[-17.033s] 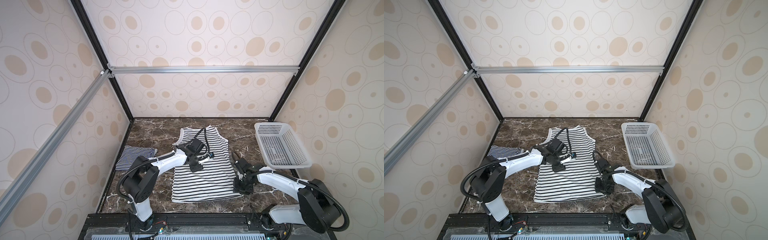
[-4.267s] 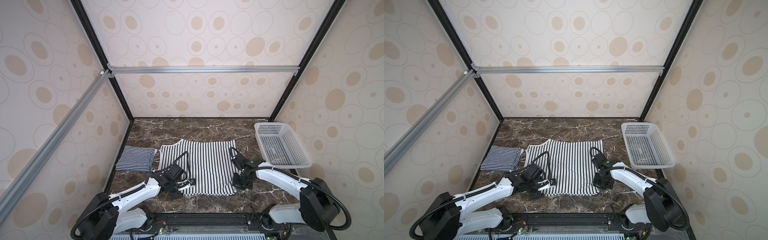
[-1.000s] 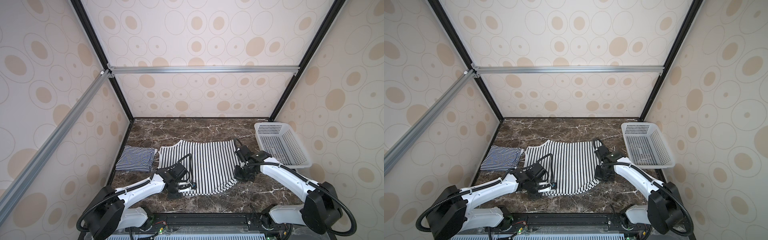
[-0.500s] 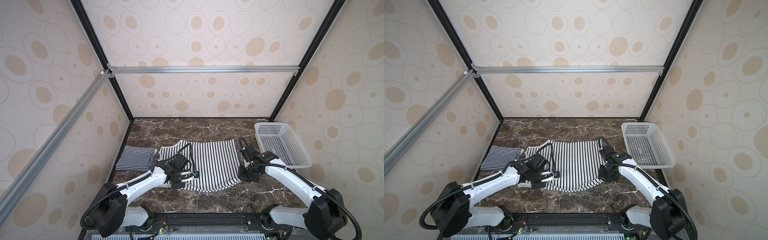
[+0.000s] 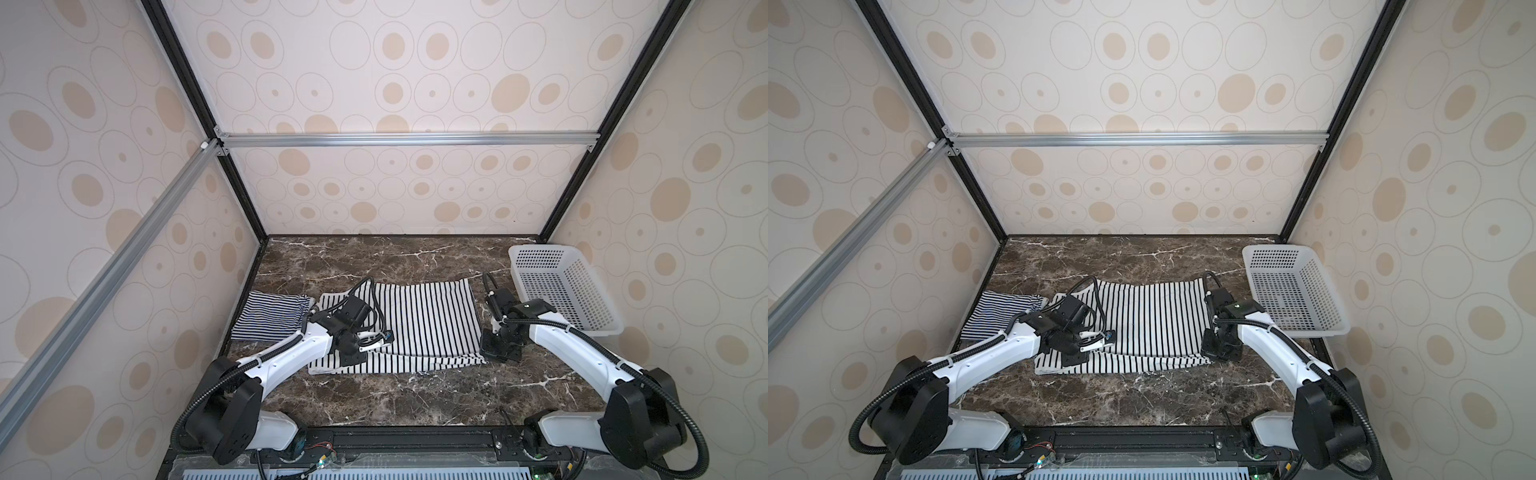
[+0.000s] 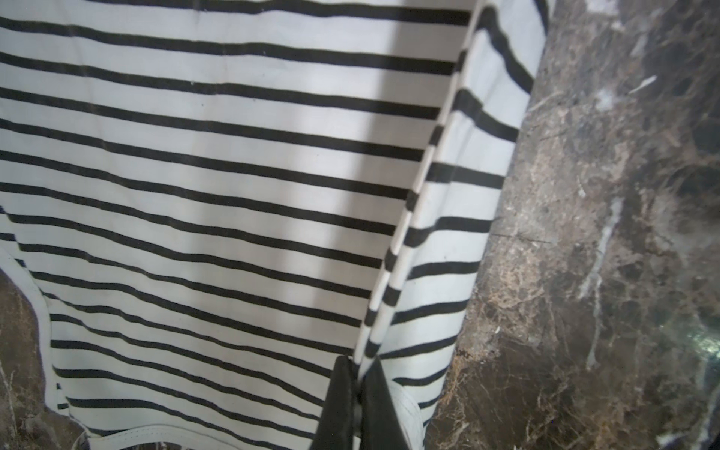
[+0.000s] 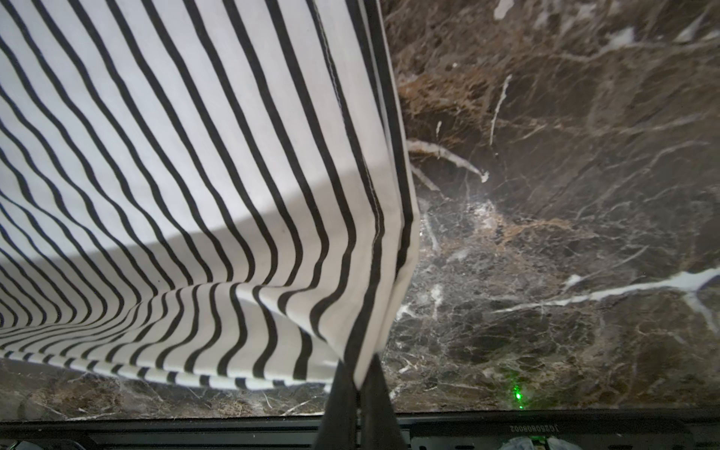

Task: Fold and stack tank tops
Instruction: Fold the tank top at the center of the table.

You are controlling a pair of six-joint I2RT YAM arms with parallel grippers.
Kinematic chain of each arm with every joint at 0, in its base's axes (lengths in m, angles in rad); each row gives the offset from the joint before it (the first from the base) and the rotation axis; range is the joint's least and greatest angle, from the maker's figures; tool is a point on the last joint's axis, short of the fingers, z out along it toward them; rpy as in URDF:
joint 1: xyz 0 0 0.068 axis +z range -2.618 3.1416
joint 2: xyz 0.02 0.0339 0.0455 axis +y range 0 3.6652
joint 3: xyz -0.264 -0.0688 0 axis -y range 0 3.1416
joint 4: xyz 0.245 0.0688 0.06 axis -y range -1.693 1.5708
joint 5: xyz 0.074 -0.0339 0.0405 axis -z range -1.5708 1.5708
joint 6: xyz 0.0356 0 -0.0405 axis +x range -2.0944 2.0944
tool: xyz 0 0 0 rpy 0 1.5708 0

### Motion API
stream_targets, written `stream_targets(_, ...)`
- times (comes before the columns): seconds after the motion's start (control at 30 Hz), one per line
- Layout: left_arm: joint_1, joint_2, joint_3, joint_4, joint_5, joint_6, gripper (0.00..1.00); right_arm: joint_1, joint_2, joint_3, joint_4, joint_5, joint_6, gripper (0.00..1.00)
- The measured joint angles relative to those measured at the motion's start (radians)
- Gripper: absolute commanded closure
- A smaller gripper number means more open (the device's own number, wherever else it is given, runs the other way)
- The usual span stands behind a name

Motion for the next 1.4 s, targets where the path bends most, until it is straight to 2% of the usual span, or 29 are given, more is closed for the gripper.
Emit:
stream_targets(0.6,0.055,0.109,0.075,0.062,0.002,0.018,0.94,-0.093,0.154,0.078,0.039,-0.004,-0.090,1.00)
stream_targets(1.2,0.066,0.202,0.103,0.102,-0.023,0.021,0.93,-0.130,0.291,0.115,0.097,-0.016,-0.135,0.97)
stream_targets(1.3,0.066,0.210,0.103,0.107,-0.030,0.021,0.92,-0.134,0.307,0.138,0.103,-0.019,-0.137,0.93)
stream_targets(1.4,0.068,0.216,0.103,0.122,-0.042,0.019,0.91,-0.136,0.317,0.164,0.111,-0.018,-0.144,0.85)
